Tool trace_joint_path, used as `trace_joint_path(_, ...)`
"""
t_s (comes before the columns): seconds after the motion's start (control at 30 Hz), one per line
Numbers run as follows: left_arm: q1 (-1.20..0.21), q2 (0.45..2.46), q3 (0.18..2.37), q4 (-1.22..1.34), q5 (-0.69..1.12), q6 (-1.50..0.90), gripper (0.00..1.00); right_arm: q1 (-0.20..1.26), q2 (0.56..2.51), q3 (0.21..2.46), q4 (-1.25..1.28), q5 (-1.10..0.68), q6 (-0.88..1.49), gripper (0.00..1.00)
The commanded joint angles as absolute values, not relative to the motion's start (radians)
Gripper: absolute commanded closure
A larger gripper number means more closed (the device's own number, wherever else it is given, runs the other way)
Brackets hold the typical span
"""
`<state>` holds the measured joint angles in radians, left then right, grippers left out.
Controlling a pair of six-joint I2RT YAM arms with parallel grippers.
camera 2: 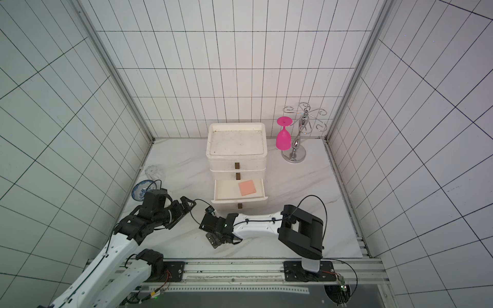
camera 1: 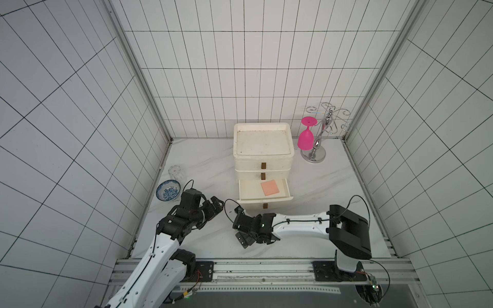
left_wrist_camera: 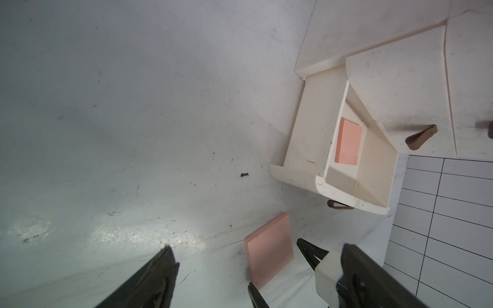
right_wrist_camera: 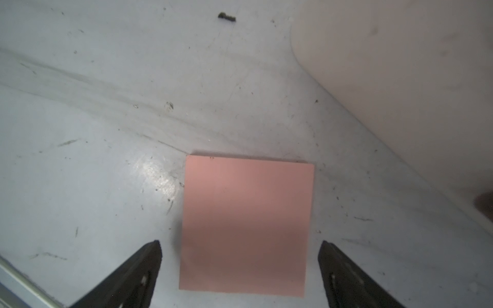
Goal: Please put the sticky notes in the drawer by color
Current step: Pick up the sticky notes from the center of the board.
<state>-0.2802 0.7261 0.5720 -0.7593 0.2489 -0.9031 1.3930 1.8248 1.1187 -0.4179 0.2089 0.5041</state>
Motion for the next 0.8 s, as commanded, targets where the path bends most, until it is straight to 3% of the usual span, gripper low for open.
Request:
trace_joint_path(0.0, -0.276, 0.707, 0.571, -0.745, 0.249, -0.882, 0.02, 1.381, 1.869, 1.131, -0.395, 0.15, 0.507, 0.05)
trace_joint_path(0.17, -0.276, 0.709, 0.57, -0.744, 0.25, -0.881, 0.02, 1.381, 1.864, 1.101, -0.386, 0.124, 0.517, 0.09)
trace_joint_path(0.4, -0.276, 0.716, 0.57, -0.735, 0.275, -0.879, 0.02, 1.381, 1.804, 1.117, -0.453, 0.175, 0.492, 0.27)
trace_joint_path(0.6, -0.276, 0.703, 0.593, -0.708, 0.376, -0.862, 0.02, 1.376, 1.627, 1.138, -0.5, 0.218, 0.462, 0.27)
trace_joint_path(0.77, -0.276, 0.682, 0.639, -0.592, 0.603, -0.904, 0.02, 1.323, 1.388, 1.125, -0.535, 0.203, 0.426, 0.27)
